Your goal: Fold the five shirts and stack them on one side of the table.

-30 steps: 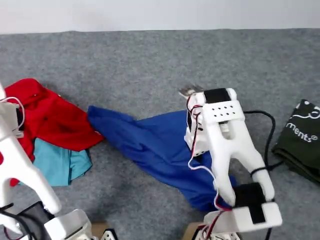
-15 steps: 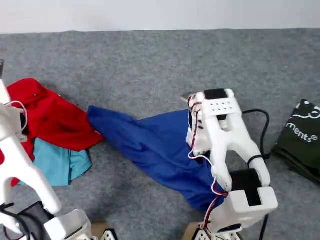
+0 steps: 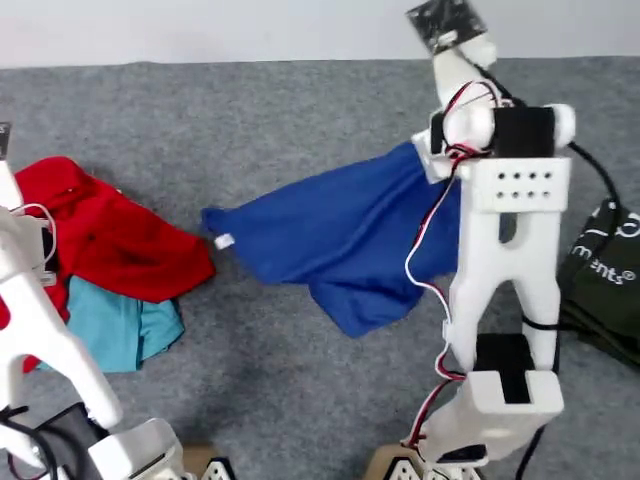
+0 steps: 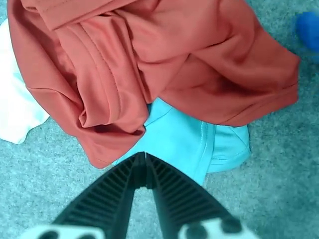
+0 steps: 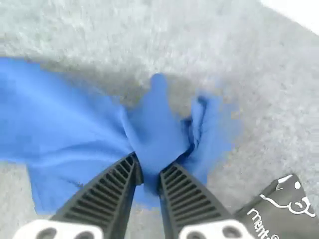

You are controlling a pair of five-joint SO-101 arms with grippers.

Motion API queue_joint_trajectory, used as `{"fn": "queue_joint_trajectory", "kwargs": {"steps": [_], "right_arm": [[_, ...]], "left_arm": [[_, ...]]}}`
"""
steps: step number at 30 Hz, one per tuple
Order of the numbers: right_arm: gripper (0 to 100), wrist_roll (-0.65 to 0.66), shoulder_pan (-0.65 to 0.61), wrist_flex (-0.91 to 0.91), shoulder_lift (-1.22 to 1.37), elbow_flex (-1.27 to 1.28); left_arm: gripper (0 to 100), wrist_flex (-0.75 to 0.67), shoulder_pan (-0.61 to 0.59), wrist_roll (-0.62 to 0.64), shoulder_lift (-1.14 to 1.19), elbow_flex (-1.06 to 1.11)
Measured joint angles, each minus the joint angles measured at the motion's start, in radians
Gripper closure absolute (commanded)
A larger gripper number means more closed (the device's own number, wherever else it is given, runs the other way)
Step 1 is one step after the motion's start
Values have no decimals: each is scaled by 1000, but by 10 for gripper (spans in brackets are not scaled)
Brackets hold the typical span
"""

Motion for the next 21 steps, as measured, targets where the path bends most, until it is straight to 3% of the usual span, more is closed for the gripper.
{"fn": "queue_joint_trajectory", "kwargs": {"steps": [4,14,21], "right_arm": [[989,51,-12,18,-3,89],[989,186,52,18,-97,812],[989,239,160,18,-172,1111]], "left_arm": [[996,0,0,0,0,0],[996,0,0,0,0,0],[996,0,0,0,0,0]]}}
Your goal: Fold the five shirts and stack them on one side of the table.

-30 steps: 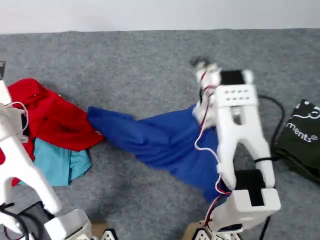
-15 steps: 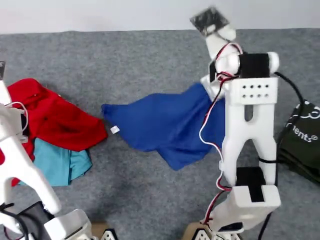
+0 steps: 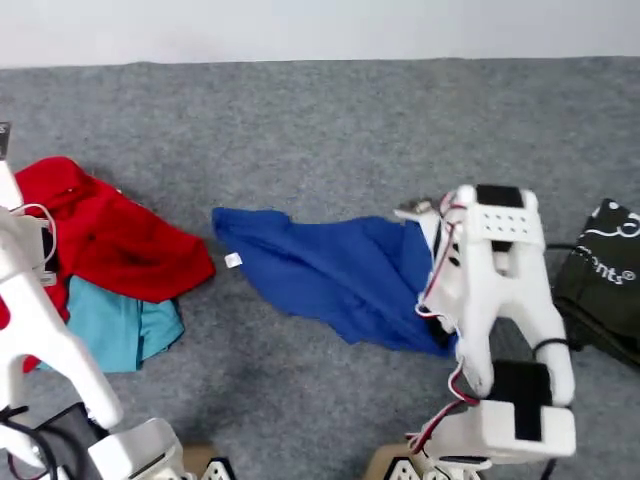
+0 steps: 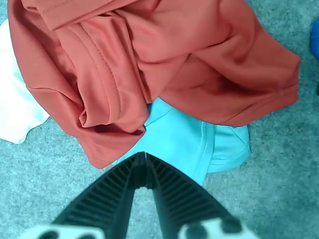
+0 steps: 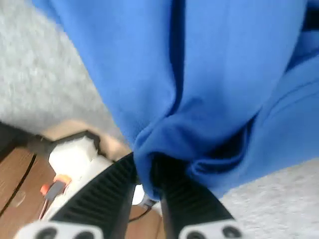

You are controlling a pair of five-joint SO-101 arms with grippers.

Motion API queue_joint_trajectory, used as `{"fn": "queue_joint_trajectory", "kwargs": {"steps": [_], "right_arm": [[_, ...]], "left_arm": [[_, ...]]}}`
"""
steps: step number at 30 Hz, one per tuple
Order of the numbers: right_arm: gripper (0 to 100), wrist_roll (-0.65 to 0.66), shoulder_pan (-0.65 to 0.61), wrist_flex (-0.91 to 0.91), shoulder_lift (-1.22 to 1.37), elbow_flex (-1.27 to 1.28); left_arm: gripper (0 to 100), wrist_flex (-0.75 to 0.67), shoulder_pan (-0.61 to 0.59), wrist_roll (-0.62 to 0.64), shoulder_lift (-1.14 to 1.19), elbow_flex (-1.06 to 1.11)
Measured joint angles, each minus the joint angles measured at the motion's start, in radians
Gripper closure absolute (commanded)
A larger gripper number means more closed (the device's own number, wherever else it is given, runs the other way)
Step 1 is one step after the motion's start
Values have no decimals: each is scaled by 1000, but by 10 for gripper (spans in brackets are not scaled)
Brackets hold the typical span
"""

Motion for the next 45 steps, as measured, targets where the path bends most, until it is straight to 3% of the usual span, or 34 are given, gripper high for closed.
{"fn": "queue_joint_trajectory", "kwargs": {"steps": [8,14,18,26,33,38,45], "right_arm": [[978,124,115,0,-112,209],[775,138,124,0,-229,195],[682,60,124,0,-345,69],[681,-229,20,-69,-382,-152],[682,-407,-54,-230,-133,-152],[690,-448,-58,-244,37,-152],[846,-451,-37,-244,61,-155]], "left_arm": [[996,0,0,0,0,0],[996,0,0,0,0,3],[996,0,0,0,0,3],[996,0,0,0,0,3],[996,0,0,0,0,3],[996,0,0,0,0,3],[996,0,0,0,0,21]]}}
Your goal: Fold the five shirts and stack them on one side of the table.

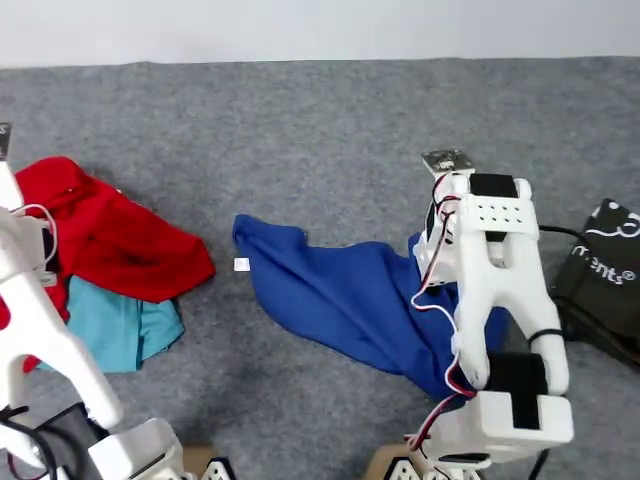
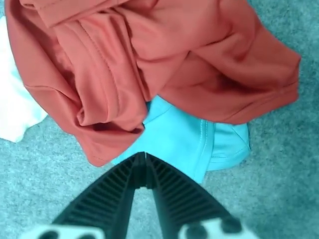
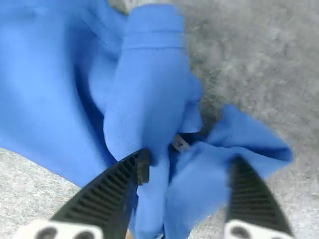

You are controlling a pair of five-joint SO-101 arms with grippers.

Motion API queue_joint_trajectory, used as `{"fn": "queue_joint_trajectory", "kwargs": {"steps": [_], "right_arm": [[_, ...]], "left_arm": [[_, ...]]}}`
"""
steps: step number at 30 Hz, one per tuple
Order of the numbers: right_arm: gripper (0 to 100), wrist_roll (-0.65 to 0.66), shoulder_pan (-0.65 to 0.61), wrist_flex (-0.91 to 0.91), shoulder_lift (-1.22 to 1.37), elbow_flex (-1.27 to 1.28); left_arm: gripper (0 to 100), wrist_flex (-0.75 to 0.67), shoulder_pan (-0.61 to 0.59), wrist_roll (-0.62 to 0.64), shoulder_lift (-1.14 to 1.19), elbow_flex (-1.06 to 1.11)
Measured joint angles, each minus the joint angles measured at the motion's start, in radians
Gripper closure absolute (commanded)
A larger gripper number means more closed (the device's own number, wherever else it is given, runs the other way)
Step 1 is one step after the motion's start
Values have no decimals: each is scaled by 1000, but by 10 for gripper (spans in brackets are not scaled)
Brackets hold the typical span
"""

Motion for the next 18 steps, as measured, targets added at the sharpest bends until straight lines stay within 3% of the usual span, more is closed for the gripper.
{"fn": "queue_joint_trajectory", "kwargs": {"steps": [18], "right_arm": [[834,0,66,6,12,-121]], "left_arm": [[996,-2,21,0,0,44]]}}
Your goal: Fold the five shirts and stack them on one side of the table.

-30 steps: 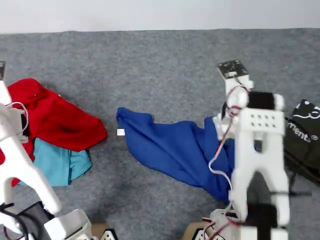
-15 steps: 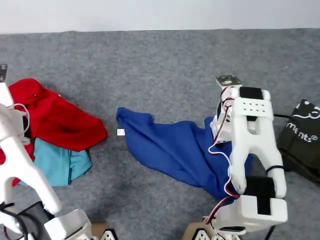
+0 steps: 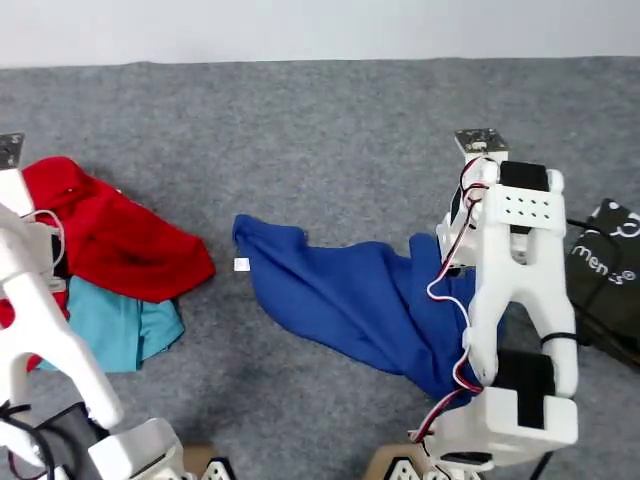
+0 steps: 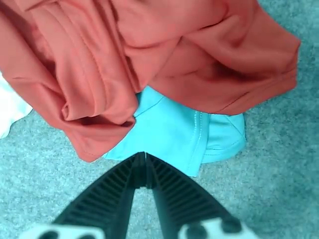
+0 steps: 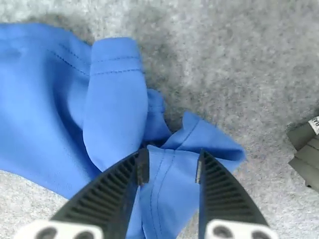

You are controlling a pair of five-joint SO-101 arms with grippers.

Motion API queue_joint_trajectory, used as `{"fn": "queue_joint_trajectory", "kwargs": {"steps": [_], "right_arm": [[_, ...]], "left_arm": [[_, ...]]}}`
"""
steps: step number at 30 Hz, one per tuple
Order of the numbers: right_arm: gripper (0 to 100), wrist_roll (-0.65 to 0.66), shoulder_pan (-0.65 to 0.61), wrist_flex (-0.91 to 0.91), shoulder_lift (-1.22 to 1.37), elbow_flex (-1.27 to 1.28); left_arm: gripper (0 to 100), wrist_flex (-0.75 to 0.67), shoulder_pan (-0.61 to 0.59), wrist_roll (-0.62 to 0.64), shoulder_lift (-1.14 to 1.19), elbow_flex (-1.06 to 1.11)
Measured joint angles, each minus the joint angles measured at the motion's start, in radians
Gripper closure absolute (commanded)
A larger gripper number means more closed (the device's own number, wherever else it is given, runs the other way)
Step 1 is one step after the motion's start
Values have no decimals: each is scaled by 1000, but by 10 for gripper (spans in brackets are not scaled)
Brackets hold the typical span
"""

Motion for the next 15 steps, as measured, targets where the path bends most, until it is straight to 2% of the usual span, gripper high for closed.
{"fn": "queue_joint_trajectory", "kwargs": {"steps": [9,15], "right_arm": [[834,0,-6,-14,157,0],[839,0,-3,-9,172,0]], "left_arm": [[996,0,144,6,0,0],[996,0,161,41,0,0]]}}
